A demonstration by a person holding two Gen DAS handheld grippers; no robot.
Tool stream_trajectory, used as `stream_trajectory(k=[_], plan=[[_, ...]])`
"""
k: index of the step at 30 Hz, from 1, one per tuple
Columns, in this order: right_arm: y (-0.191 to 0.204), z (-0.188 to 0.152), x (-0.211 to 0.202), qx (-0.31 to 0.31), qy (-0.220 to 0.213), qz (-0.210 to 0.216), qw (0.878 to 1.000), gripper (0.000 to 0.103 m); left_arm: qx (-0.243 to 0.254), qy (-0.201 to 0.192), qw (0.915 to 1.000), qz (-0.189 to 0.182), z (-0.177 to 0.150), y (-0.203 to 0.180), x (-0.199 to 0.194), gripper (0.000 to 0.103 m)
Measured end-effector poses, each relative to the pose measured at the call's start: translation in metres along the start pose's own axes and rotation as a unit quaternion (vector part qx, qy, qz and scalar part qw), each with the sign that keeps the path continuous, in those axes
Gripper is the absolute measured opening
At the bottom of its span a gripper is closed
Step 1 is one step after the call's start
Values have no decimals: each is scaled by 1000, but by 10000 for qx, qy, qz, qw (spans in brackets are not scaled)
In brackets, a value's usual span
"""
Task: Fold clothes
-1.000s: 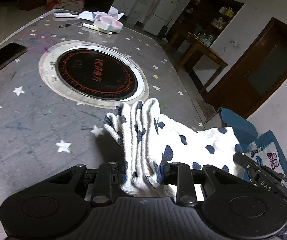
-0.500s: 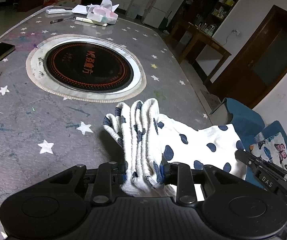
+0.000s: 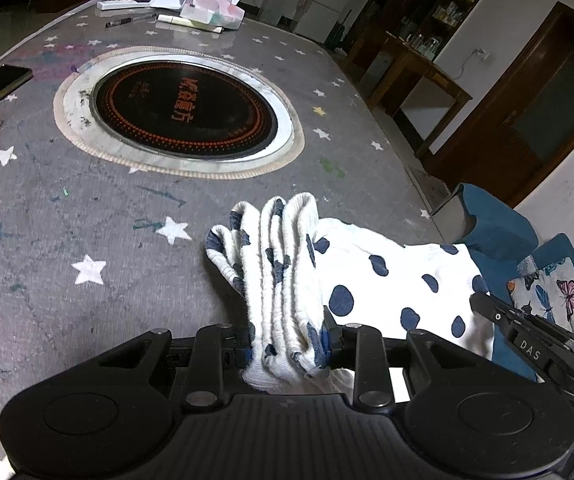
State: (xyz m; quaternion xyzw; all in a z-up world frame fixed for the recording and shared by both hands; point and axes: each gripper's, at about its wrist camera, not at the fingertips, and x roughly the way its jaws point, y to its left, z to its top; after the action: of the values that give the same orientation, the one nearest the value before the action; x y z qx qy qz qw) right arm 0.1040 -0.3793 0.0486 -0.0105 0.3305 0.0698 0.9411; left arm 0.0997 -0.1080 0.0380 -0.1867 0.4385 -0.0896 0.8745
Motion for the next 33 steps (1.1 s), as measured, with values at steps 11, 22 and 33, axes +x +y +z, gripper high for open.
stream_trajectory(k=[11,22,33], plan=[[0,-4,4,-2,107,-37,9999,11,-40,45,10000,28,-5,6,1,32],[11,-22,-25,-199,196,424,9987,17,-70,56,9999,69,-11,12,-4,39],[20,-65,-56,-714,422,629,9946,22,-129,-1,9998,171,-11,22,-14,50]])
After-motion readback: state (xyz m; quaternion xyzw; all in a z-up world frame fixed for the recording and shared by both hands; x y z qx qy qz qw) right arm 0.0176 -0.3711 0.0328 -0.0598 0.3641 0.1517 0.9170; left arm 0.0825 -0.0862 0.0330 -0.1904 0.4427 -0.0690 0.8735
